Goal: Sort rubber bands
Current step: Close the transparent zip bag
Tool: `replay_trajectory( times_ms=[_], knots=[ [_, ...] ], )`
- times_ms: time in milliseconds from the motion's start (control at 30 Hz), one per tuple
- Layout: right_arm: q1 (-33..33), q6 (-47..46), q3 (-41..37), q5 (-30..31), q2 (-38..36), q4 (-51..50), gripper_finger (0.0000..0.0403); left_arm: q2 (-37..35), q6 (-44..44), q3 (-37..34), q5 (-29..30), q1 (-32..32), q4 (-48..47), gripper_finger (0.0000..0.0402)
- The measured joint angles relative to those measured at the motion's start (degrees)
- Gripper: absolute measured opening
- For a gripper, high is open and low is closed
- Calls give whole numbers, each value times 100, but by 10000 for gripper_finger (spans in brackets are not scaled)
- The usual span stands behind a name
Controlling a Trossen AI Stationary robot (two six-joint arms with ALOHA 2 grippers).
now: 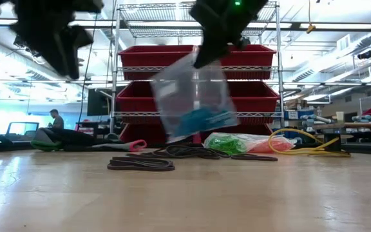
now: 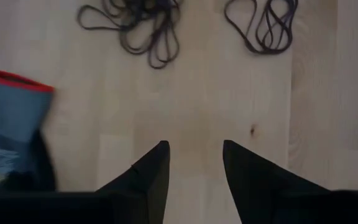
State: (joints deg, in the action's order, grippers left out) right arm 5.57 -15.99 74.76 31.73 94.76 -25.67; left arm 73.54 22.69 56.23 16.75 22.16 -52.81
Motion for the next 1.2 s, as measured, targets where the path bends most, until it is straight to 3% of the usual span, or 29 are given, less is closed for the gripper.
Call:
replay_trajectory(
  times_ms=[233, 533, 667, 800, 900, 1033, 1200],
  knots=[
    [-565, -913, 1, 907, -578, -2035, 0, 0, 143, -1182, 18, 132, 2034, 158],
    [-1314, -1767, -39, 2118, -910, -4518, 0, 2, 308, -2197, 36, 132, 4614, 158],
    [-1729, -1592, -493, 1794, -869, -4219, 0, 2, 320, -2543, 37, 132, 5679, 158],
    [-2235, -1195, -1484, 873, -858, -2857, 8, 2, 320, -2910, 38, 132, 6987, 158],
    [-2456, -1014, -2202, 377, -854, -1863, 34, 2, 320, -3170, 38, 132, 7790, 158],
    [-2589, -1285, -2790, 263, -867, -1177, 87, 2, 316, -3385, 39, 132, 8283, 158],
    [-2617, -1574, -2926, 304, -911, -817, 141, 4, 313, -3625, 196, 132, 8629, 158]
  ],
)
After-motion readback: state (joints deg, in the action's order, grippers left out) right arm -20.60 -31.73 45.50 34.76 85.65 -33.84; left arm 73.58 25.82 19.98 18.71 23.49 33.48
